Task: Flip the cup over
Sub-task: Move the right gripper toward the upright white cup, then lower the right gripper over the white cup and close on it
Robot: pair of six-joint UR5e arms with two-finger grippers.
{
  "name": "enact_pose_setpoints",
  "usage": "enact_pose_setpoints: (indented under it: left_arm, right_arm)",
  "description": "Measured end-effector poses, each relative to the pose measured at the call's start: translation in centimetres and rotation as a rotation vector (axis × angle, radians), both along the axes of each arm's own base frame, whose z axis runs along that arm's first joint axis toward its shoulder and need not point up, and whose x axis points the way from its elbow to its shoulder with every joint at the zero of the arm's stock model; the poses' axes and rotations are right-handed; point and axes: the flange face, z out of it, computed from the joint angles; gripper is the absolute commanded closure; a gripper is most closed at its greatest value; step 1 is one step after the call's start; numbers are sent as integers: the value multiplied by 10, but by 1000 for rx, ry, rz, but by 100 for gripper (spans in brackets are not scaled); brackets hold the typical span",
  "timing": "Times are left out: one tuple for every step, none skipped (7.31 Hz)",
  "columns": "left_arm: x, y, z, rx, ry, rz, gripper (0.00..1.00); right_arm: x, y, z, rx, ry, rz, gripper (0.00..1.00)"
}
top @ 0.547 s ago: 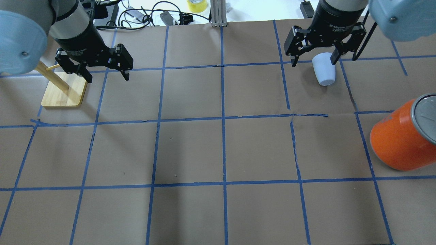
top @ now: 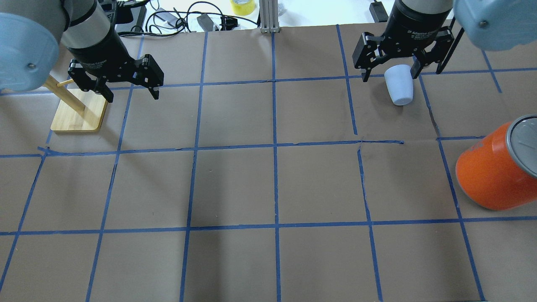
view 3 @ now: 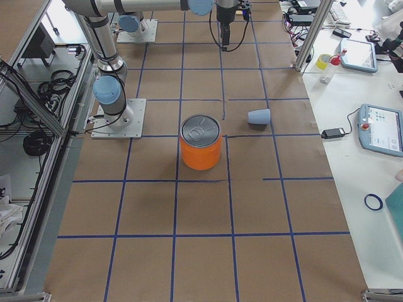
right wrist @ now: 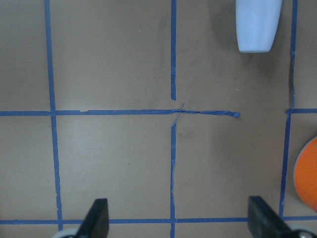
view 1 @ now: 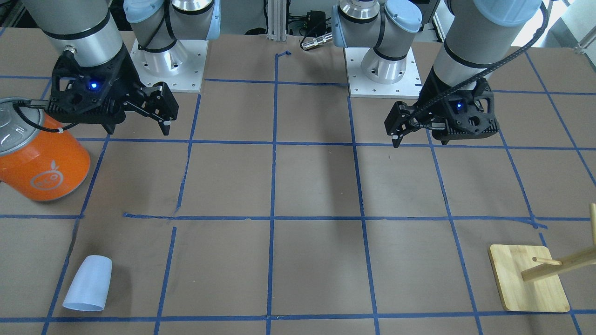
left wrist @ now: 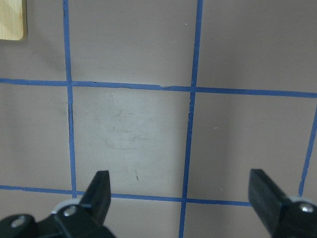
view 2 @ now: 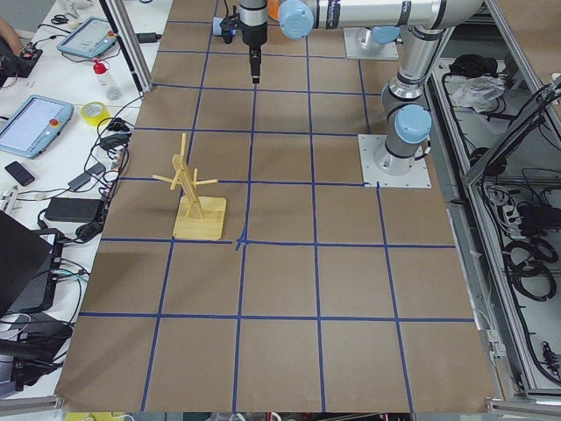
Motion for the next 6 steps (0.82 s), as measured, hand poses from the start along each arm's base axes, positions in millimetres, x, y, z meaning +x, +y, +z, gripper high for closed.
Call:
enact_pose_setpoints:
  left_arm:
    - [0, 0, 0, -1, 0, 0, 0]
    - [0, 0, 0, -1, 0, 0, 0]
    - [0, 0, 0, -1, 0, 0, 0]
    - [0, 0, 0, -3, 0, 0, 0]
    - [0, -1, 1, -5, 0, 0, 0]
    - [0, -1, 0, -7, 0, 1, 0]
  right_arm:
    - [-5, -5, -3, -6, 4, -12, 0]
    - [-22, -20, -9, -25, 7, -38, 0]
    - [-51, -45, -25, -39, 11, -77, 0]
    - [-81, -79, -55, -59, 16, -110, 0]
    - [-105, -117, -94, -99, 23, -122, 0]
    - [-119, -147, -137, -124, 28, -116, 0]
